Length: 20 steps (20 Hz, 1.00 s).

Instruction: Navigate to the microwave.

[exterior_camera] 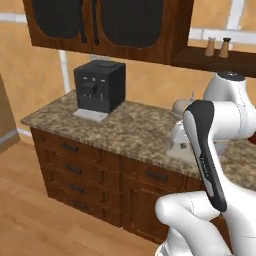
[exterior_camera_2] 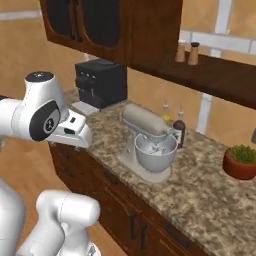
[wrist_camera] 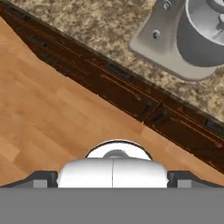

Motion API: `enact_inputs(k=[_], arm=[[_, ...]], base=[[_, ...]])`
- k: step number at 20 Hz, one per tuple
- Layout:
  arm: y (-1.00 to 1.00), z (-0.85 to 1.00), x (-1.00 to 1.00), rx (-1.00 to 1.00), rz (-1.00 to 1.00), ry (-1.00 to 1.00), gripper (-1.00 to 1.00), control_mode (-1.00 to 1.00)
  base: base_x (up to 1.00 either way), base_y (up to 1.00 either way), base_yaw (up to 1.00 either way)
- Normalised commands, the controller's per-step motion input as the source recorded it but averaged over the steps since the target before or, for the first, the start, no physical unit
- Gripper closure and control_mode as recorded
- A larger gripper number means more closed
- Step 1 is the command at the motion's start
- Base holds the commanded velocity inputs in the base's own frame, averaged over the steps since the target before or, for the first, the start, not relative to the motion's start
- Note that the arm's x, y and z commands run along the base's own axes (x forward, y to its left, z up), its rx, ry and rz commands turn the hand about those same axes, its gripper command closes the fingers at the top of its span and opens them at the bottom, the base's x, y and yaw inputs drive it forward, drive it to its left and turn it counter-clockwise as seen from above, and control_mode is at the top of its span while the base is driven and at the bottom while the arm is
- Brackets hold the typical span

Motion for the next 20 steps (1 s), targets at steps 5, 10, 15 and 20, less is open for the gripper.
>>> enact_inputs(k=[5,10,15,20], arm=[[0.0,0.0,0.0,0.0,0.0,0.0,-1.0,1.0],[0.0,0.0,0.0,0.0,0.0,0.0,-1.0,1.0],[0.0,0.0,0.0,0.0,0.0,0.0,-1.0,1.0],[0.0,0.0,0.0,0.0,0.0,0.0,-1.0,1.0]], base=[[-0.34,0.17,1.0],[-0.31,0.0,1.0],[-0.22,0.0,1.0],[-0.23,0.0,1.0]])
